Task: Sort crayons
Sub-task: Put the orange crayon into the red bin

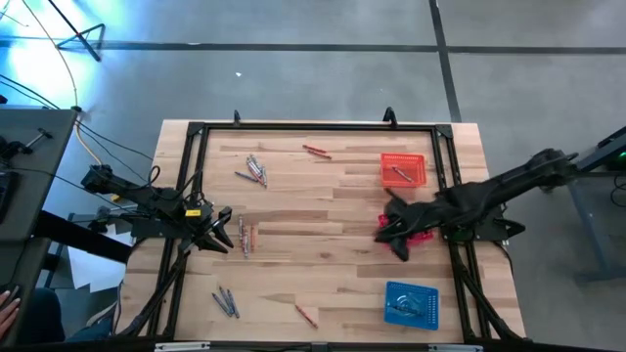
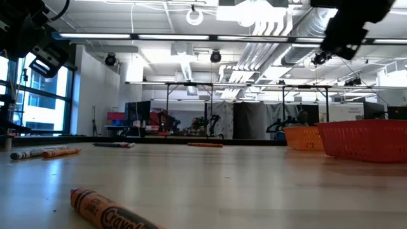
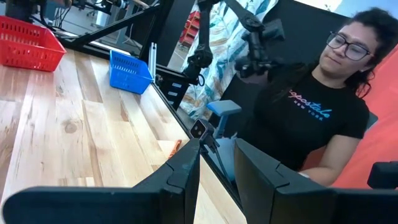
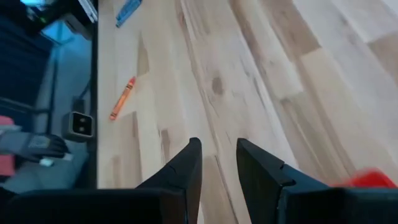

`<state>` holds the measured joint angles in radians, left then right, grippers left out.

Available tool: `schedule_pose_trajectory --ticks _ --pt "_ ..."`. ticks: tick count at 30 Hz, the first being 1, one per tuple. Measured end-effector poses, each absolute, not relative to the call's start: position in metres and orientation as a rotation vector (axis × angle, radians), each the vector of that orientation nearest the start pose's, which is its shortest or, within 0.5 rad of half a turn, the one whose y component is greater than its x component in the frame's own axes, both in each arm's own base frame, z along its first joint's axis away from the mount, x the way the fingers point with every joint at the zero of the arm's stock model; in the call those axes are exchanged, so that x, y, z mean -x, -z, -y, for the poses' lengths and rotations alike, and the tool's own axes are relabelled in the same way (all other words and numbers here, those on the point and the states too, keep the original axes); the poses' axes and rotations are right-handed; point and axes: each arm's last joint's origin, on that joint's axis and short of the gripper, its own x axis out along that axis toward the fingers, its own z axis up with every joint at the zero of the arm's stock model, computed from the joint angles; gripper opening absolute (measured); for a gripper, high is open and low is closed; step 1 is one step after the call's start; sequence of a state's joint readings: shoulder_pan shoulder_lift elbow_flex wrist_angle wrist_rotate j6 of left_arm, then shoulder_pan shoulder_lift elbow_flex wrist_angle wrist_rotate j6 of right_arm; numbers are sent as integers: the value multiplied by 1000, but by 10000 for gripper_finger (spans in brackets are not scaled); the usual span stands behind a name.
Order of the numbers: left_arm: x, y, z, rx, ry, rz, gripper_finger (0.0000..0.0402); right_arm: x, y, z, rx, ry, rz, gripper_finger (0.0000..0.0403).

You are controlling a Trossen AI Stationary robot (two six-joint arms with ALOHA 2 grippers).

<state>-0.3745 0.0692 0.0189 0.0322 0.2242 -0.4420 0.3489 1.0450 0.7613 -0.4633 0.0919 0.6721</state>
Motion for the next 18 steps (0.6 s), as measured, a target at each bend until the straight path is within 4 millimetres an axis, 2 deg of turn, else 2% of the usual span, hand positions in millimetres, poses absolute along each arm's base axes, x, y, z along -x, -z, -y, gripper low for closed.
schedule_pose_trajectory --ticks 10,14,18 --pt "-91 -168 43 427 585 -150 86 -317 -241 -121 -325 -62 -909 94" --pt "-91 -168 43 427 585 -151 86 -353 -234 -148 -289 -116 -941 94" --pt "-91 -168 43 427 585 -150 86 -380 -230 -178 -281 -173 -936 94"
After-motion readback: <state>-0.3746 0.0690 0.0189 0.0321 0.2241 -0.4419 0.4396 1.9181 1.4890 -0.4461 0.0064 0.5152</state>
